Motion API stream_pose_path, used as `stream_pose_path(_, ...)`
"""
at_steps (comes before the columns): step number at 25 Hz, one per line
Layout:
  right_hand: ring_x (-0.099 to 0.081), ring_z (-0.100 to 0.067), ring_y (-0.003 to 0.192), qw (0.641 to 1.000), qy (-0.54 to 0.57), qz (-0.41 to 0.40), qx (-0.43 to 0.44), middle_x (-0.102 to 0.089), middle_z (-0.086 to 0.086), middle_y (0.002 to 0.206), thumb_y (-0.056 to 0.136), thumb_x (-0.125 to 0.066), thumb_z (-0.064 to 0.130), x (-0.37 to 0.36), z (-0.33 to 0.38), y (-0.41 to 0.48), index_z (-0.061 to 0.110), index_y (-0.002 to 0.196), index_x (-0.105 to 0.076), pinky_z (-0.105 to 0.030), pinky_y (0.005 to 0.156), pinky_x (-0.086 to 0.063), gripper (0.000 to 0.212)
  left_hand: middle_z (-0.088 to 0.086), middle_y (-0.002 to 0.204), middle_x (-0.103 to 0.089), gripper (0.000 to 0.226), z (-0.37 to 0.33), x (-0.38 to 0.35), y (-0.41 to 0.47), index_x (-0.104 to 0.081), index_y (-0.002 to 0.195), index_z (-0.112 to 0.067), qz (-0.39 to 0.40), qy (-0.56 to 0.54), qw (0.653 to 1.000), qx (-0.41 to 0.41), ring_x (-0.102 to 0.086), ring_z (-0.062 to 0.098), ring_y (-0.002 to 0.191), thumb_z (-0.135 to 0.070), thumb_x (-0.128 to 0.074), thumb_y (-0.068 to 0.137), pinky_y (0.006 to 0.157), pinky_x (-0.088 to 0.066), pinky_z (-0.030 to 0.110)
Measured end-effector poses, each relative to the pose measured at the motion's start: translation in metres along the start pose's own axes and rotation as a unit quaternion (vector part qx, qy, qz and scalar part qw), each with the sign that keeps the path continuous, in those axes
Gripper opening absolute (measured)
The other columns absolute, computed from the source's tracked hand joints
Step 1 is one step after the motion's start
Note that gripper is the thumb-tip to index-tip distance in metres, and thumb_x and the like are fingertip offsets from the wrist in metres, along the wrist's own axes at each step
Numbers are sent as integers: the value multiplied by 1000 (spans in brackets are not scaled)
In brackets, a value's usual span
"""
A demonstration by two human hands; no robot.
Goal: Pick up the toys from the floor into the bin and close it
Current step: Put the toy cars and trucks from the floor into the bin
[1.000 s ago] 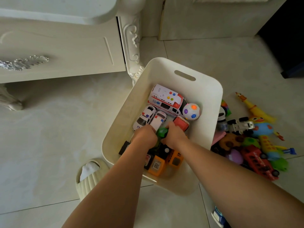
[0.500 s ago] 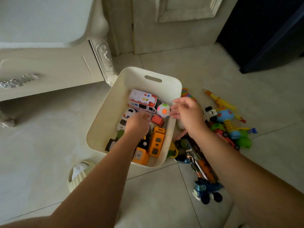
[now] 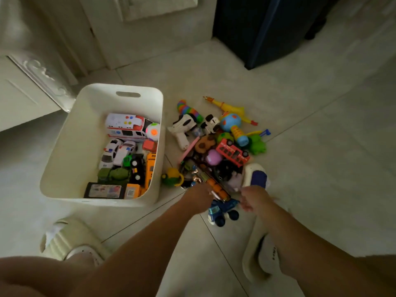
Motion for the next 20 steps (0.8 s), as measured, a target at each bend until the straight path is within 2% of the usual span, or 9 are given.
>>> stream_pose_path(1,-53,-24,57,1000,-24,-12,-12,-50,-13,74,97,-50,12,4,-16,5,-2,108,-54,-31,50,-43,18,15,127,-56,36,10,-13,2,-48,133,-8,25,-44,997,52,-59,30,114,-18,-47,98,95,-51,37)
stream_pose_path(3,-49,-21,67,998,-55,8,-24,-49,-10,83,96,-50,15,1,-38,10,8,133,-45,-29,53,-40,38,16,118,-56,42,20,-35,4,-41,135,-9,66,-134,979,139,-63,30,101,-23,-51,97,88,-56,41)
stream_pose_path(6,-52,-23,83,995,-55,81,-15,-50,-9,106,95,-49,12,-15,-45,15,30,148,-24,-29,56,-42,62,19,128,-54,40,23,-53,9,-38,138,-12,111,-193,958,181,-62,28,95,-18,-46,99,87,-57,42)
stream_pose_path(8,-56,-27,100,995,-48,88,-3,-49,-12,117,94,-49,8,-23,-44,22,32,147,-25,-33,67,-48,63,17,134,-51,38,23,-60,18,-40,137,-16,137,-233,943,195,-61,30,100,-22,-44,99,89,-56,44)
stream_pose_path(10,-56,-30,106,996,-19,84,-7,-50,-14,118,93,-50,8,-28,-44,28,21,140,-36,-36,73,-50,51,14,128,-53,34,23,-63,21,-44,129,-19,148,-273,926,216,-58,32,103,-27,-50,97,90,-54,45)
stream_pose_path(13,-60,-28,85,994,4,101,-37,-55,-15,97,91,-55,17,-25,-46,25,6,119,-50,-37,67,-53,30,7,109,-56,22,22,-60,25,-49,110,-21,118,-320,910,235,-58,28,91,-34,-55,93,85,-53,44)
stream_pose_path(15,-61,-29,76,989,24,132,-60,-58,-16,91,91,-54,25,-21,-49,17,6,106,-52,-36,61,-54,24,10,110,-57,23,21,-56,22,-51,111,-17,98,-323,909,245,-60,27,87,-33,-53,94,79,-55,43)
stream_pose_path(18,-64,-32,78,986,22,152,-63,-60,-18,93,92,-52,26,-20,-58,3,6,108,-52,-35,59,-55,26,9,101,-55,3,24,-53,17,-57,93,-15,99,-272,931,224,-61,32,100,-18,-56,92,87,-55,45)
stream_pose_path(20,-65,-34,85,988,41,143,-40,-61,-14,94,94,-50,27,-21,-59,-2,7,106,-54,-40,70,-57,23,9,98,-59,5,24,-50,10,-61,90,-14,104,-293,924,225,-62,27,93,-17,-61,87,83,-56,38)
Point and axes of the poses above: each hand's wrist, its own y-axis towards the middle knuckle, its own x-axis out of the back of the hand, z = x × y, the point moved 4 cm from there along y, towards the middle knuckle
